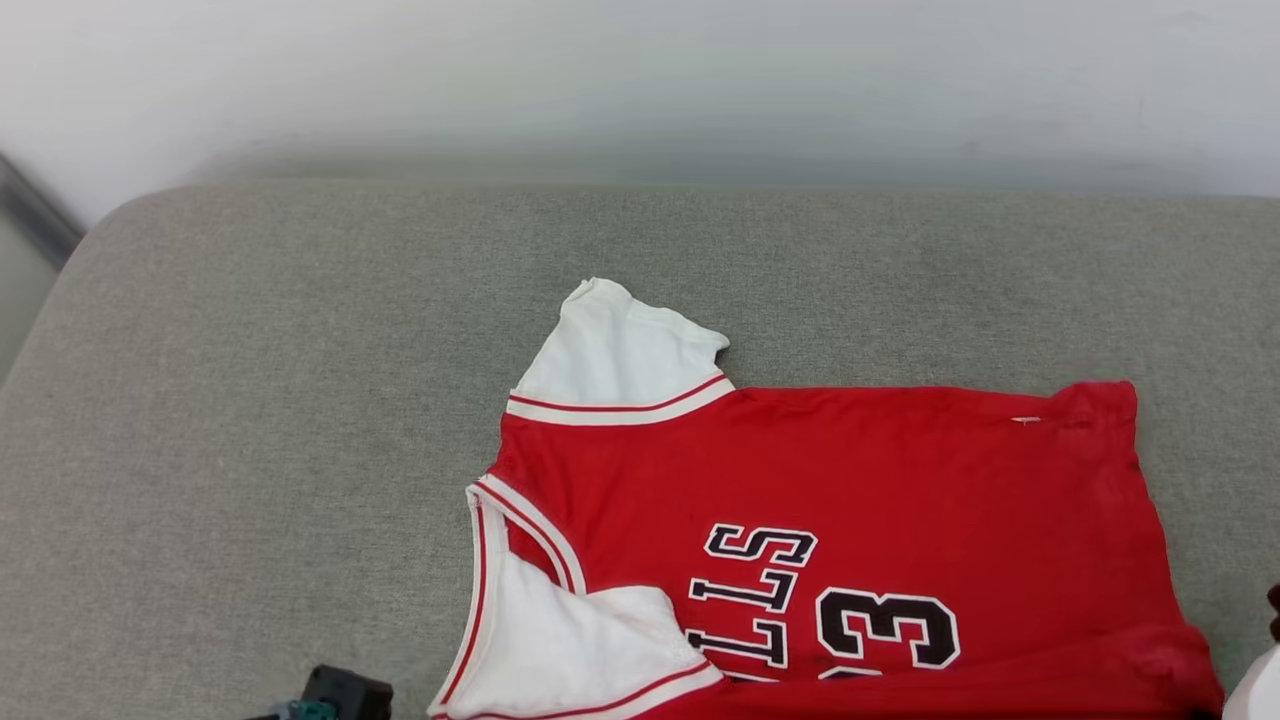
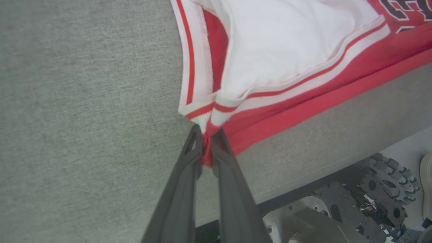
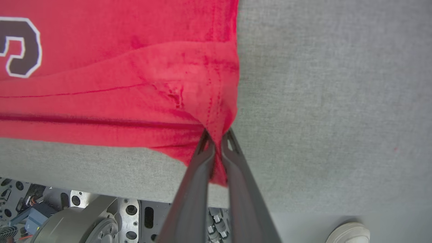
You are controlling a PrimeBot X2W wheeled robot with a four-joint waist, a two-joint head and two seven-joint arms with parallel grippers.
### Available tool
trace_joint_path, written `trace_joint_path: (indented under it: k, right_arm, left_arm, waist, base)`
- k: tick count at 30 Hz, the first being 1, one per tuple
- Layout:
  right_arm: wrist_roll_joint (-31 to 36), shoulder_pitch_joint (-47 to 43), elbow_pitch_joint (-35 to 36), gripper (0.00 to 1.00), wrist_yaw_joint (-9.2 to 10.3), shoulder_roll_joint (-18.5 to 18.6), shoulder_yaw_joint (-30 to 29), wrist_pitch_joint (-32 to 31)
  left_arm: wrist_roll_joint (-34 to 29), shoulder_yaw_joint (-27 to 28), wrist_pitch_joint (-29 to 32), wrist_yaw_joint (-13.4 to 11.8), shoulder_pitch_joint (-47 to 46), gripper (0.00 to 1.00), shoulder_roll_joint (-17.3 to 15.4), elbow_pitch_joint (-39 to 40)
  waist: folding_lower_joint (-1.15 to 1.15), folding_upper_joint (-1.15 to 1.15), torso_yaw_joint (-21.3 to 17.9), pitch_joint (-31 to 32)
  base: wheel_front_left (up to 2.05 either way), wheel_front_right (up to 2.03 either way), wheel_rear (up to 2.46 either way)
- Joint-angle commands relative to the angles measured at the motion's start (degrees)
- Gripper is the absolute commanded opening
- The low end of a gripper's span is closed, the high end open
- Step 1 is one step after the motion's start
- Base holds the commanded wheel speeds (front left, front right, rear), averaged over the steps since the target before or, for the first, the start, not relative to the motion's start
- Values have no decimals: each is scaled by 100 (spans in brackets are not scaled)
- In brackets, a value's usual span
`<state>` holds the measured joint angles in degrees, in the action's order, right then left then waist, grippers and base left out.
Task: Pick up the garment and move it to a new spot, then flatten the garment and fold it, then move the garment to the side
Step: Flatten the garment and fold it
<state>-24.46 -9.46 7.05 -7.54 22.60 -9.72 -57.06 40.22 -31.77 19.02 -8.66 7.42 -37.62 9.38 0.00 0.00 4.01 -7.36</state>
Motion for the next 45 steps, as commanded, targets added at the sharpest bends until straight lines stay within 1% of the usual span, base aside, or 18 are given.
trace_joint_path:
  k: [1, 4, 7, 8, 9, 11, 15, 18, 19, 23, 27, 31, 32, 37, 41, 45]
  right_arm:
    - [76, -104, -9, 0, 9, -43, -28, 9]
    - [116, -149, -71, 0, 9, -114, 19, 94]
    - [221, -184, -238, 0, 9, -181, 67, 285]
    - [246, -167, -290, 31, 9, -227, 60, 370]
    - [260, -130, -353, 100, 9, -288, 27, 437]
    - [205, -65, -449, 100, 7, -375, 51, 521]
    - [144, 67, -436, 100, 7, -314, 59, 748]
    - [186, 211, -304, 100, 7, -250, 36, 1108]
    - [199, 292, -263, 100, 7, -308, -33, 1258]
    - [243, 568, 11, 100, 6, -515, -148, 1838]
    - [355, 843, 292, 100, 6, -666, -101, 2699]
    - [513, 981, 467, 100, 6, -785, -29, 3603]
    - [589, 986, 509, 100, 6, -783, 0, 3840]
    - [835, 938, 609, 100, 6, -1030, 31, 4843]
    - [920, 831, 623, 100, 6, -1231, 140, 5432]
    - [993, 812, 502, 100, 7, -1352, 272, 5802]
  left_arm:
    - [16, -39, -25, 27, 62, 0, 22, -93]
    - [-67, -125, -57, 88, 49, 0, 37, -244]
    - [-88, -212, -159, 172, -12, 0, 146, -477]
    - [-93, -218, -205, 196, -36, 51, 163, -552]
    - [-115, -227, -242, 228, -57, 100, 174, -620]
    - [-164, -251, -355, 273, -95, 100, 208, -706]
    - [-186, -95, -812, 354, -239, 100, 300, -736]
    - [-191, 162, -1281, 315, -366, 100, 356, -651]
    - [-230, 226, -1429, 292, -410, 100, 363, -625]
    - [-399, 512, -2073, 147, -604, 100, 480, -497]
    - [-453, 961, -2811, -170, -788, 100, 704, -288]
    - [-479, 1265, -3225, -328, -820, 100, 906, -3]
    - [-475, 1308, -3278, -322, -805, 100, 951, 78]
    - [-576, 1484, -3396, -207, -698, 100, 1158, 190]
    - [-653, 1586, -3427, 28, -666, 100, 1395, 145]
    - [-884, 1705, -3431, 325, -737, 100, 1611, 62]
  waist:
    - [0, 0, -8, 6]
    - [0, 0, -15, 16]
    - [0, 0, -7, 30]
    - [0, 0, -5, 35]
    - [0, 0, -5, 42]
    - [0, 0, -4, 62]
    - [0, 0, 3, 138]
    - [0, 0, 6, 206]
    - [0, 0, 0, 231]
    - [0, 0, -23, 321]
    - [0, 0, -68, 342]
    - [0, 0, -115, 313]
    - [0, 0, -125, 300]
    - [0, 0, -172, 222]
    - [0, 0, -225, 145]
    - [0, 0, -289, 34]
  base:
    - [0, 0, 0]
    - [0, 0, 0]
    - [0, 0, 0]
    - [0, 0, 0]
    - [0, 0, 0]
    - [0, 0, 0]
    - [0, 0, 0]
    - [0, 0, 0]
    - [0, 0, 0]
    - [0, 0, 0]
    - [0, 0, 0]
    - [0, 0, 0]
    - [0, 0, 0]
    - [0, 0, 0]
    - [0, 0, 0]
    - [0, 0, 0]
